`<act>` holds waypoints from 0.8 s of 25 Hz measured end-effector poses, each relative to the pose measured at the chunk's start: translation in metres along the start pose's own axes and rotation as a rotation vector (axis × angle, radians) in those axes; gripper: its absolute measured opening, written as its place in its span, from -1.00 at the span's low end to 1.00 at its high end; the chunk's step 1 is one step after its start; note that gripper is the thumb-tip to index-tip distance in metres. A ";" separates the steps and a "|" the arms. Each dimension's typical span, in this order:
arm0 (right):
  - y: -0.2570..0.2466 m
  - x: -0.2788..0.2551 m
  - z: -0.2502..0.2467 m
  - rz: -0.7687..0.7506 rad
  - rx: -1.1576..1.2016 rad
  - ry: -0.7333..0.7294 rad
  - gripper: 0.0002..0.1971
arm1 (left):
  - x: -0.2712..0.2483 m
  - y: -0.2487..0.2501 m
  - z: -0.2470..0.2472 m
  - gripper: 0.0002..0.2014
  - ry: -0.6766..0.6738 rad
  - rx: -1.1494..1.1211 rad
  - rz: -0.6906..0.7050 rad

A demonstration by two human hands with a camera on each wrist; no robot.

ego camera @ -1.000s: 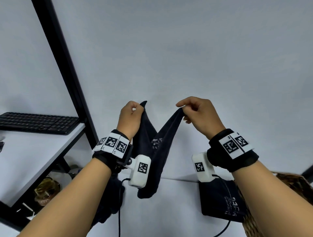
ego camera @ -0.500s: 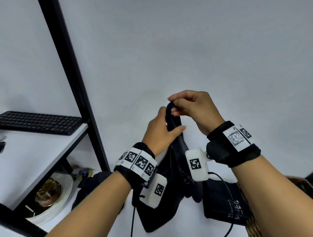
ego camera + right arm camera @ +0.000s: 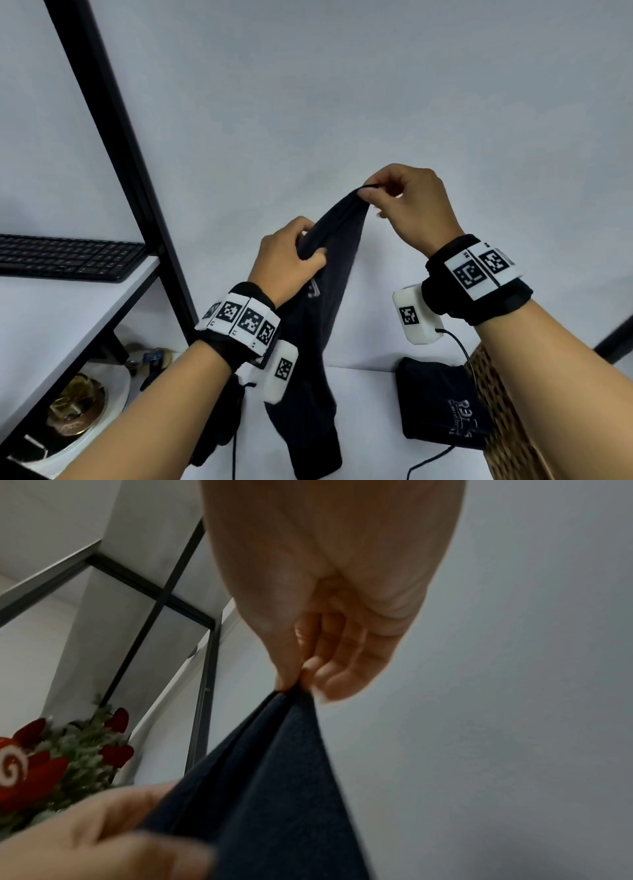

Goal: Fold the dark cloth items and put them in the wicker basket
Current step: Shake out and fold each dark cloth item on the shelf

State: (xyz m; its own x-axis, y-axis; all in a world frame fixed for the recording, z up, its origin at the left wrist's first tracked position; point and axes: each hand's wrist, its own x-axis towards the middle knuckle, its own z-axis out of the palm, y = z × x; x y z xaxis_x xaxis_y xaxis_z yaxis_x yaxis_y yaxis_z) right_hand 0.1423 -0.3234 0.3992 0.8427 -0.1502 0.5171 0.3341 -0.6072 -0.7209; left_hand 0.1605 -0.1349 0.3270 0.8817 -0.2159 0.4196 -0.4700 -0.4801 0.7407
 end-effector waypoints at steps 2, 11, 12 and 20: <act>0.002 0.005 -0.003 -0.021 -0.049 0.009 -0.95 | 0.002 0.000 -0.008 -0.70 0.020 0.153 0.050; 0.009 0.022 -0.013 0.061 0.199 0.156 -0.91 | 0.016 -0.007 -0.025 -0.81 0.419 -0.213 0.001; 0.011 0.023 -0.014 0.061 0.209 0.168 -0.90 | 0.015 -0.004 -0.024 -0.86 0.394 -0.239 0.015; 0.014 0.025 -0.021 -0.022 0.135 0.177 -0.98 | 0.025 -0.008 -0.036 -0.92 0.129 0.441 0.081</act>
State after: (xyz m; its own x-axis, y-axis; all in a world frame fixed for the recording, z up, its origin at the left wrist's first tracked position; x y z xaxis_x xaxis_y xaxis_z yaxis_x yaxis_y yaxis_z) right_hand 0.1595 -0.3520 0.4118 0.7515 -0.2798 0.5975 0.4148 -0.5040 -0.7576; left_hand 0.1852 -0.1063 0.3504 0.8172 -0.1733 0.5497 -0.4501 -0.7876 0.4208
